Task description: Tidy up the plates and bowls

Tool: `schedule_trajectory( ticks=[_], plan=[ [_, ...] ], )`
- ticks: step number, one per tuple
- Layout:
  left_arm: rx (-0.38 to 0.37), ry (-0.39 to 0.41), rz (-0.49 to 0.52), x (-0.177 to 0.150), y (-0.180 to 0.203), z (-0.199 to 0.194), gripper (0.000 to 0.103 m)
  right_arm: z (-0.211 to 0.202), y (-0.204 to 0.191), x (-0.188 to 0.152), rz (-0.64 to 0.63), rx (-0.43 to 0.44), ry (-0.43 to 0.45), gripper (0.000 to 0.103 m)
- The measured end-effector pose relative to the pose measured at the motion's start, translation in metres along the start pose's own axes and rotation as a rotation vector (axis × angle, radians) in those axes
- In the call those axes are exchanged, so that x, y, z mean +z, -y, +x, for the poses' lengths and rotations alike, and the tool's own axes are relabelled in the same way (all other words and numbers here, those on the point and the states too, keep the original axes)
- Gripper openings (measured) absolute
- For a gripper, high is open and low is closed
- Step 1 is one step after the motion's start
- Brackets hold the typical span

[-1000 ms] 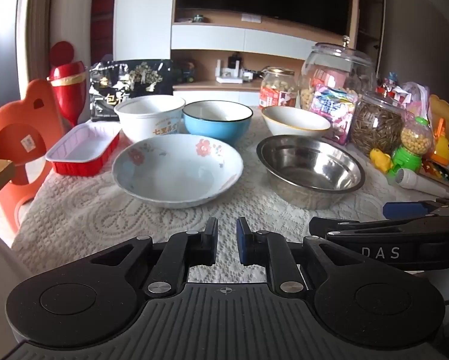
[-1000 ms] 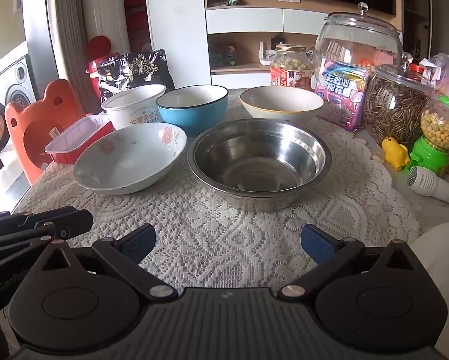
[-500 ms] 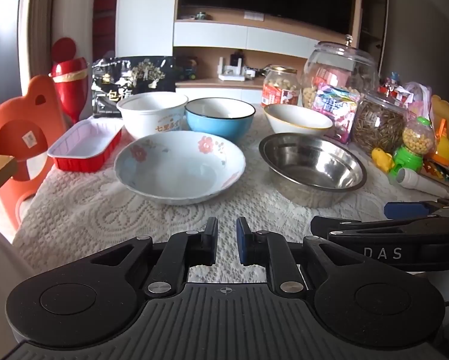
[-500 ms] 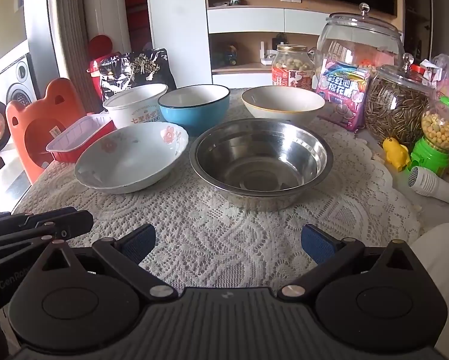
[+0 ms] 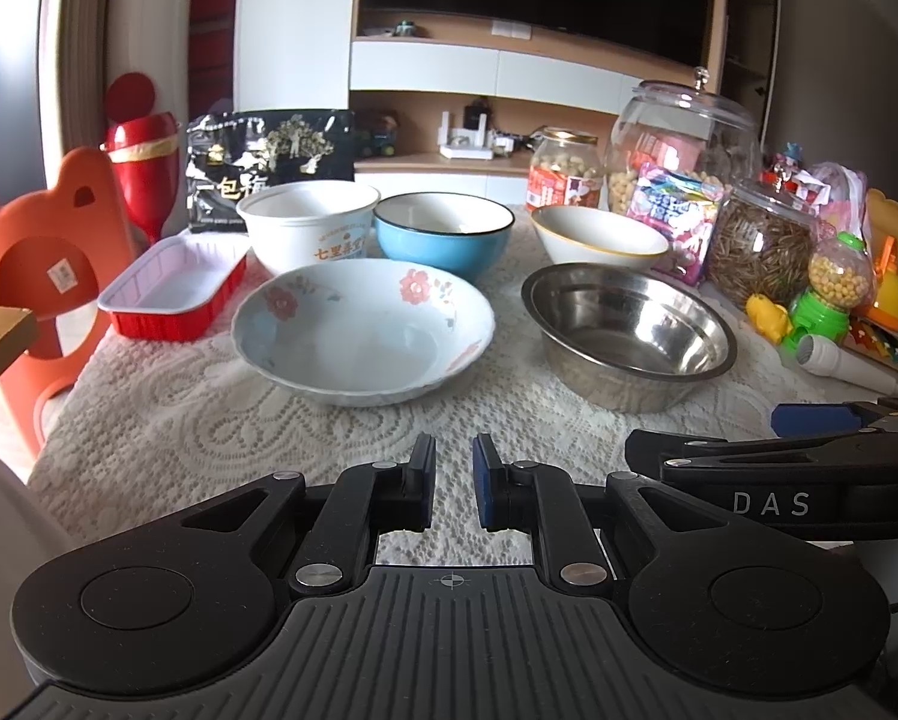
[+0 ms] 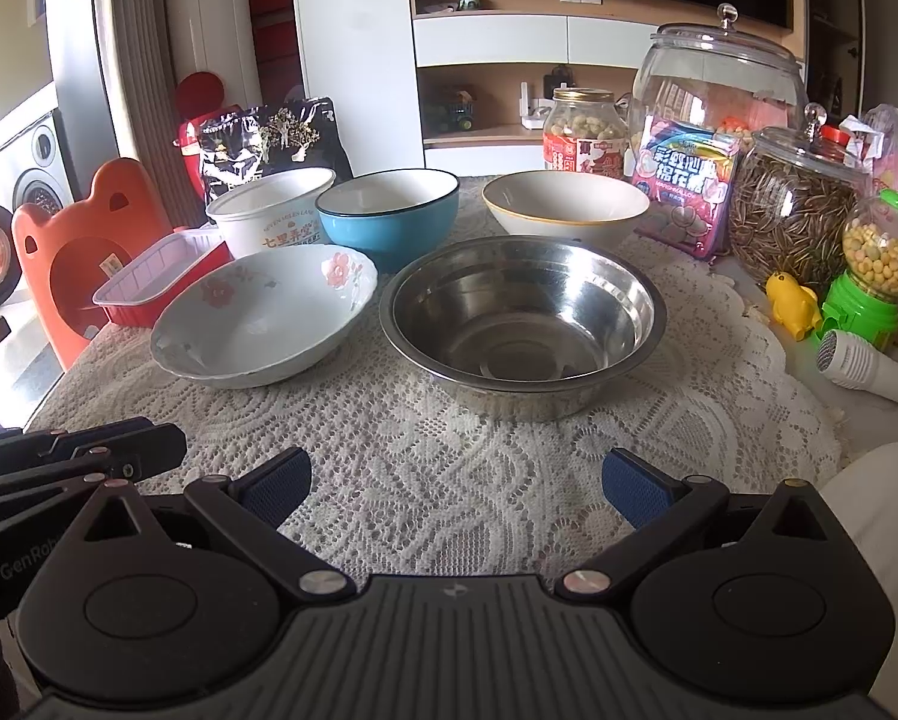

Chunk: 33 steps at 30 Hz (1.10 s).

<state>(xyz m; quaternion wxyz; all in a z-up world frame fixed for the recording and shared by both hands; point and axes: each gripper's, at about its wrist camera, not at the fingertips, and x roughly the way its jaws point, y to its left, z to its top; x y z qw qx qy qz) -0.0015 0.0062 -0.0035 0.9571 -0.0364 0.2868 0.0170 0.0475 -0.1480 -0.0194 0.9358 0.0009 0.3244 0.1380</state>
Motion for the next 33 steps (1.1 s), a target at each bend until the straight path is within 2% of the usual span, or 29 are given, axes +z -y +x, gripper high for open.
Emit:
schedule_trajectory(
  ticks=[33],
  plan=[
    [0.006,-0.01,-0.003,0.0001,-0.0015,0.0009,0.016,0.001,0.0004,-0.0022,0.01,0.008,-0.01,0.103]
  ],
)
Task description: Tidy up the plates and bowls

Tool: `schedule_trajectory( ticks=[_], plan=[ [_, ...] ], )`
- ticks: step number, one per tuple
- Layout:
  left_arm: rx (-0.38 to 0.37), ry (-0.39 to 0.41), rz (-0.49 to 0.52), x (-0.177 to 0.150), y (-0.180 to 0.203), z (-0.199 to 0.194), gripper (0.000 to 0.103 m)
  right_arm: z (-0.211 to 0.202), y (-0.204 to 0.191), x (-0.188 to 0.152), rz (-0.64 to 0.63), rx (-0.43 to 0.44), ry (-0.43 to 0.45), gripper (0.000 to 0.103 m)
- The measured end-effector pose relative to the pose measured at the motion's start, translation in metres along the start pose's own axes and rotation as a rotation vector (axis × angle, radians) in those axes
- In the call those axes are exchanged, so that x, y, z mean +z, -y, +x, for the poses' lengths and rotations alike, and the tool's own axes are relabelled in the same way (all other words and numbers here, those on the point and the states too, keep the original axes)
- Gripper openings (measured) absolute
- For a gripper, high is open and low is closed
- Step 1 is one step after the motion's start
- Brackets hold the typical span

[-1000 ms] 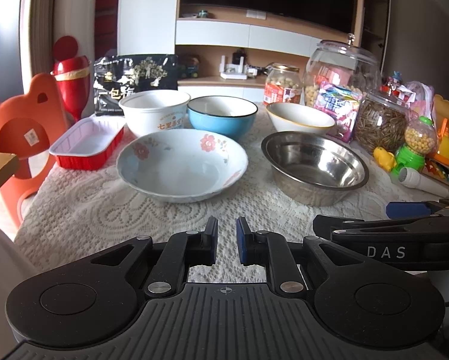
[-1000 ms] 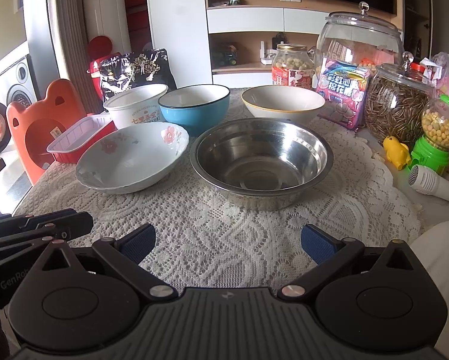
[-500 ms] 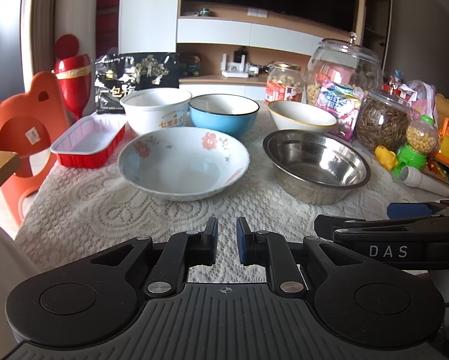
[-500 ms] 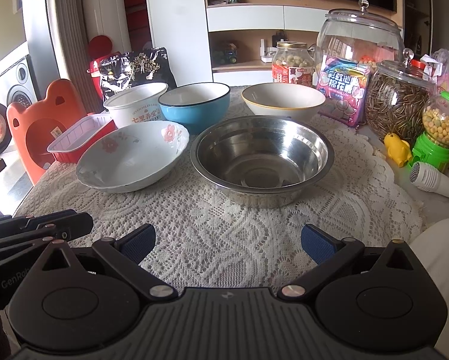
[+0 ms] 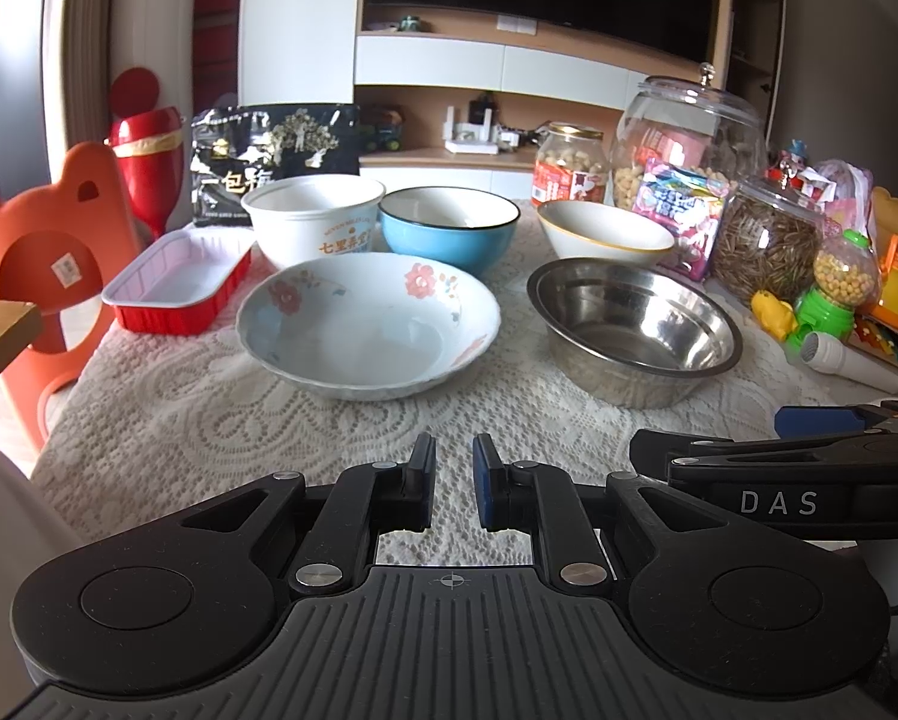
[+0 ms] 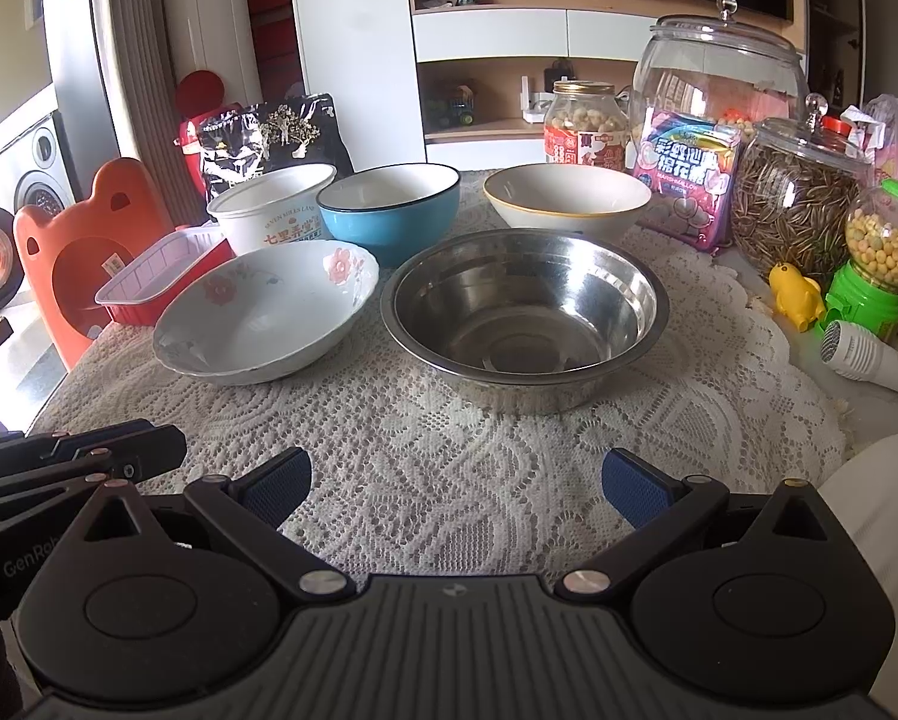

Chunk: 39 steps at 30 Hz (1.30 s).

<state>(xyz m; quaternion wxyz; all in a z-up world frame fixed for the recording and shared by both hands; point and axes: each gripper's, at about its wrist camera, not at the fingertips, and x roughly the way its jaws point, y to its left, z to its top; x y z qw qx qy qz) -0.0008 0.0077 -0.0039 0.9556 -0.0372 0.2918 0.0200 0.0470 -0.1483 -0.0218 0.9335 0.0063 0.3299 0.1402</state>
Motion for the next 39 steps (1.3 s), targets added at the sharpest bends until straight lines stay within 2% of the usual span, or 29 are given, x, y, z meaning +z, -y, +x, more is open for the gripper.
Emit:
schedule_trajectory(
  ticks=[29,32,36,39],
  plan=[
    [0.012,-0.013,-0.004,0.002,0.0,0.003,0.016,0.001,0.002,0.001,0.007,0.008,-0.002,0.103],
    [-0.022,-0.017,-0.025,0.011,0.0,0.007,0.016,0.003,0.01,0.005,0.019,0.015,0.002,0.103],
    [-0.139,-0.033,-0.075,0.034,-0.002,0.02,0.016,0.007,0.029,0.018,0.061,0.002,0.028,0.103],
    [-0.192,-0.072,-0.069,0.053,0.004,0.036,0.017,0.013,0.05,0.03,0.107,-0.001,0.04,0.103]
  ],
)
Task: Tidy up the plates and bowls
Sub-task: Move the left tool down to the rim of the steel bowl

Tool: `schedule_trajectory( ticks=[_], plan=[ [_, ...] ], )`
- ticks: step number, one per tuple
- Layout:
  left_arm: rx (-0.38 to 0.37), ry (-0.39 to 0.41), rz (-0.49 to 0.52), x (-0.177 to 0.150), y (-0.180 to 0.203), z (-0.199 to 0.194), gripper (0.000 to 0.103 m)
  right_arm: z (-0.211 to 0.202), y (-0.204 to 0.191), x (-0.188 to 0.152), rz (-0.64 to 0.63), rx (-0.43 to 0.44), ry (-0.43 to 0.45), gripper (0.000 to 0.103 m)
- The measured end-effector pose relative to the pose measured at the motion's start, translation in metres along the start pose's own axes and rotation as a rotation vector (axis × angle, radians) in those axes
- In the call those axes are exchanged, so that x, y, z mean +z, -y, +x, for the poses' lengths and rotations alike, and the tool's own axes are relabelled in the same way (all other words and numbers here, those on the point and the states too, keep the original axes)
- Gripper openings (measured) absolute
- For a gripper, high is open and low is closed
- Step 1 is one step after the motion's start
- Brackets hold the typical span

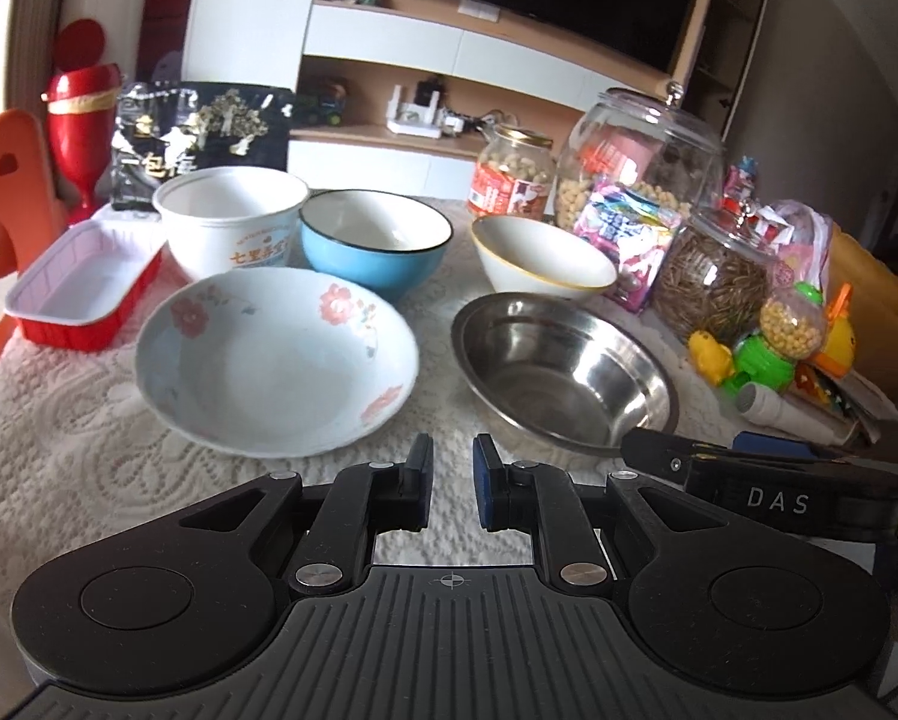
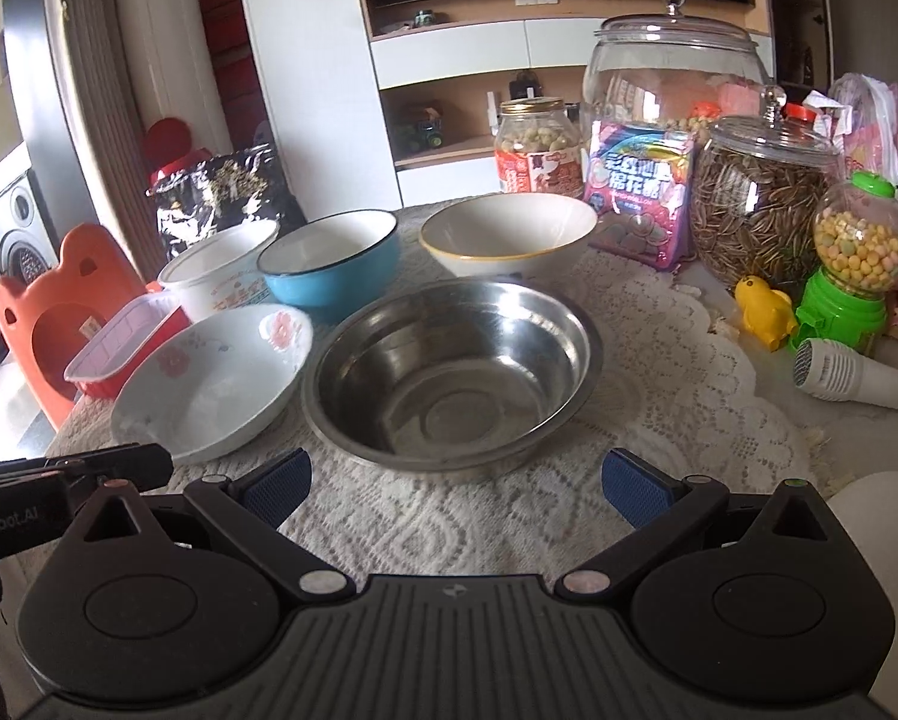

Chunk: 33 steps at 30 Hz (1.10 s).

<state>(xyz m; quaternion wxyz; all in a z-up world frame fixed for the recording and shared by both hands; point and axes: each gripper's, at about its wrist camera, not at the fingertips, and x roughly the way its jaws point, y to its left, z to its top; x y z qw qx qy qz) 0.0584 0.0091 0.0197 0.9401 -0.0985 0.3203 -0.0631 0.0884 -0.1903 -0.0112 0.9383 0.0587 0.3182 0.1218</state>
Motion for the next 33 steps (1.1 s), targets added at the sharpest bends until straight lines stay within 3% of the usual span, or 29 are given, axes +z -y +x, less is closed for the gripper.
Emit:
schedule_trajectory(
  ticks=[6,9,13,21,30,33],
  plan=[
    [-0.193,-0.053,0.001,0.036,0.003,0.034,0.018,0.031,0.054,0.029,0.139,0.085,-0.072,0.103],
    [-0.132,-0.075,0.023,0.054,0.01,0.051,0.018,0.049,0.072,0.039,0.18,0.133,-0.104,0.103],
    [-0.132,-0.089,0.181,0.079,0.018,0.081,0.018,0.083,0.084,0.054,0.208,0.18,-0.195,0.103],
    [-0.075,-0.175,0.174,0.092,0.001,0.133,0.018,0.137,0.094,0.062,0.236,0.209,-0.367,0.103],
    [-0.091,-0.306,0.147,0.082,-0.01,0.165,0.024,0.141,0.089,0.063,0.186,0.195,-0.397,0.103],
    [-0.101,-0.322,0.149,0.08,-0.009,0.172,0.021,0.142,0.087,0.064,0.188,0.185,-0.403,0.103]
  ],
)
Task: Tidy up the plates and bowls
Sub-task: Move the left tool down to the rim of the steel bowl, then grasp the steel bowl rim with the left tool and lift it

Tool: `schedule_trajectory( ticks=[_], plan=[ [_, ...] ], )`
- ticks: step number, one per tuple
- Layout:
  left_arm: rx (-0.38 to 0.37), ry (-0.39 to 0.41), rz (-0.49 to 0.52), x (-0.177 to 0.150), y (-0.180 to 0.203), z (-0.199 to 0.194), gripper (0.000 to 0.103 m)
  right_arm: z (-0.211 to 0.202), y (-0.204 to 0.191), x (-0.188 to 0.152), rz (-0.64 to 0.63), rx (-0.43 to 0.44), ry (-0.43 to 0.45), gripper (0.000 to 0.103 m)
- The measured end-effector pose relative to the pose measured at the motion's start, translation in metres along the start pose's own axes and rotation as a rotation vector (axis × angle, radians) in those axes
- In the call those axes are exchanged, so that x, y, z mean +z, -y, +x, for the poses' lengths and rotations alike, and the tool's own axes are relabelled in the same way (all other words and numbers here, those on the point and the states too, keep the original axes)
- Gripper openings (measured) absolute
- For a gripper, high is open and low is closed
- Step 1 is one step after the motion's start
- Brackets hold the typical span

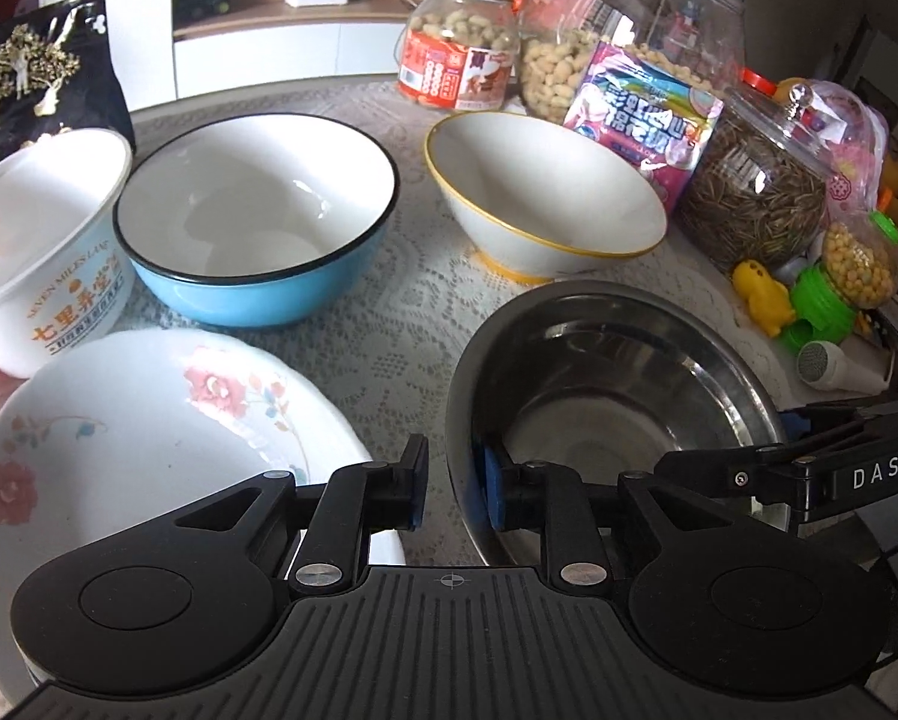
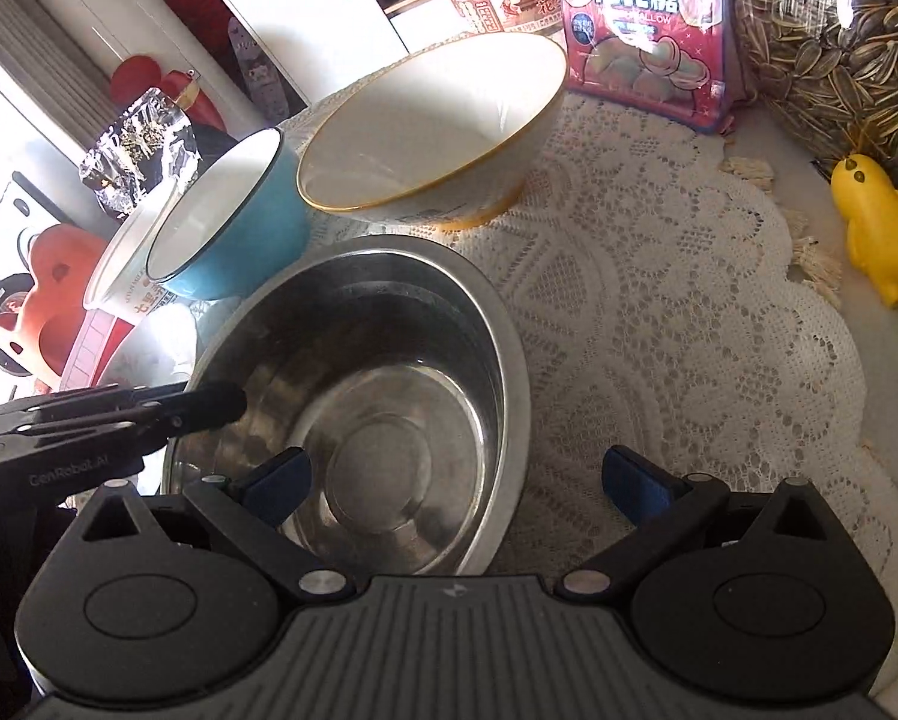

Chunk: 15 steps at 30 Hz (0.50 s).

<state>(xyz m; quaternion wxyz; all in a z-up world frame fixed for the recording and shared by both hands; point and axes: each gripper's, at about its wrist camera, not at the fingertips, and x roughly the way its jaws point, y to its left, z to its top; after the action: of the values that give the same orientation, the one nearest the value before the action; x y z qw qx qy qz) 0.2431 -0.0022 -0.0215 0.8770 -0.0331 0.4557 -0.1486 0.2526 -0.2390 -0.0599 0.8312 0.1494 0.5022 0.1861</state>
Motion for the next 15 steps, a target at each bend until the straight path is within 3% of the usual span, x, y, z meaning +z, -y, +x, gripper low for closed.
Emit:
schedule_trajectory(
  ticks=[5,10,14,15],
  plan=[
    [-0.036,-0.002,-0.03,-0.001,0.001,0.007,0.021,0.004,-0.007,0.004,-0.006,-0.046,-0.029,0.103],
    [-0.048,-0.008,-0.07,-0.005,0.002,0.012,0.02,0.012,-0.027,-0.003,-0.137,-0.136,-0.01,0.1],
    [-0.098,0.004,-0.095,-0.009,-0.002,0.01,0.02,0.006,-0.027,-0.005,-0.132,-0.166,0.073,0.065],
    [-0.123,0.011,-0.109,-0.011,-0.004,0.007,0.021,0.004,-0.027,-0.005,-0.124,-0.166,0.074,0.061]
  ],
)
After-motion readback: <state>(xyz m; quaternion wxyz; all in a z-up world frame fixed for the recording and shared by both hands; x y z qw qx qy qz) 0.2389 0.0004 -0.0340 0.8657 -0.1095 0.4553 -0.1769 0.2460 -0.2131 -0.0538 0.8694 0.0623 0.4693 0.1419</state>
